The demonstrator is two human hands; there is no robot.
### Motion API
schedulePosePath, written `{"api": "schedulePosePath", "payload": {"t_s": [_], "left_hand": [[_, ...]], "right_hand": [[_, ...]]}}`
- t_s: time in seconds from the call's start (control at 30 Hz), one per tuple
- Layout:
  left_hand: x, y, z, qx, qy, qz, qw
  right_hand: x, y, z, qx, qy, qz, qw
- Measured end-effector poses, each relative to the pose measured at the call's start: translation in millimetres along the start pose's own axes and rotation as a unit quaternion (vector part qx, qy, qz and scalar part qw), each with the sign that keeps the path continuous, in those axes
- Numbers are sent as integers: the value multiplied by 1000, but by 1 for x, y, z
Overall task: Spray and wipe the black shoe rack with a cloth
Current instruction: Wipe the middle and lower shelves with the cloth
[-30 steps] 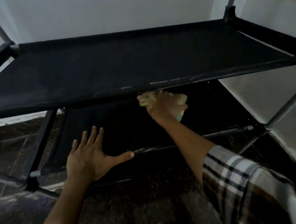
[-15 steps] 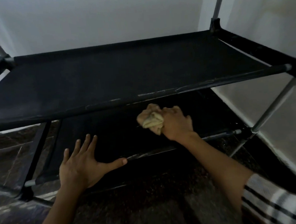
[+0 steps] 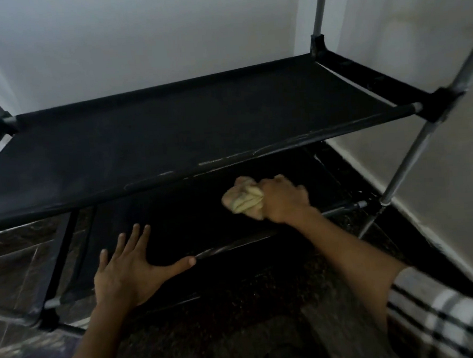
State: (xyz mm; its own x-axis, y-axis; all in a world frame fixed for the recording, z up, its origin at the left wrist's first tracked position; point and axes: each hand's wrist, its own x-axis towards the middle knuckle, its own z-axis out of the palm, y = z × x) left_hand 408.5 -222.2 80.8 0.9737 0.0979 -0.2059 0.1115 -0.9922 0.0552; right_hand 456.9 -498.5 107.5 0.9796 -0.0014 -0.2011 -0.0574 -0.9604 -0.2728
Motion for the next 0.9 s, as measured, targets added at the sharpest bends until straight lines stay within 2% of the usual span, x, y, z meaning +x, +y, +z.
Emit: {"api": "schedulePosePath", "payload": {"t_s": [0.07,0.13,0.27,0.37,0.43,0.53,0.6,0.7,0.8,0.87,0.9], "left_hand": [[0,1,0,7,-10,-6,1000],[0,7,0,15,-23,-7,1000],[0,49,5,10,-25,42,999],[3,92,13,22,-25,85,996],[5,106,18,17,-26,101,994],[9,107,19,-13,-34,84,996],[10,106,17,-12,-42,81,996],[9,108,16,-13,-38,82,996],[8,110,15,-6,-28,87,996],[8,111,17,-1,-18,87,996],[8,111,17,0,-13,89,996]], "right_hand": [[5,34,-12,14,17,73,997],[8,44,-13,18,13,103,994],[1,4,12,-25,52,67,996],[-9,-16,32,-60,47,-13,997],[-12,-8,33,-65,40,-56,995],[-6,18,25,-47,52,-69,995],[2,43,14,-57,64,-43,995],[9,77,-2,-34,70,49,996],[9,66,-2,-46,60,108,991],[4,34,6,-47,84,99,990],[0,16,14,-38,91,55,994]]}}
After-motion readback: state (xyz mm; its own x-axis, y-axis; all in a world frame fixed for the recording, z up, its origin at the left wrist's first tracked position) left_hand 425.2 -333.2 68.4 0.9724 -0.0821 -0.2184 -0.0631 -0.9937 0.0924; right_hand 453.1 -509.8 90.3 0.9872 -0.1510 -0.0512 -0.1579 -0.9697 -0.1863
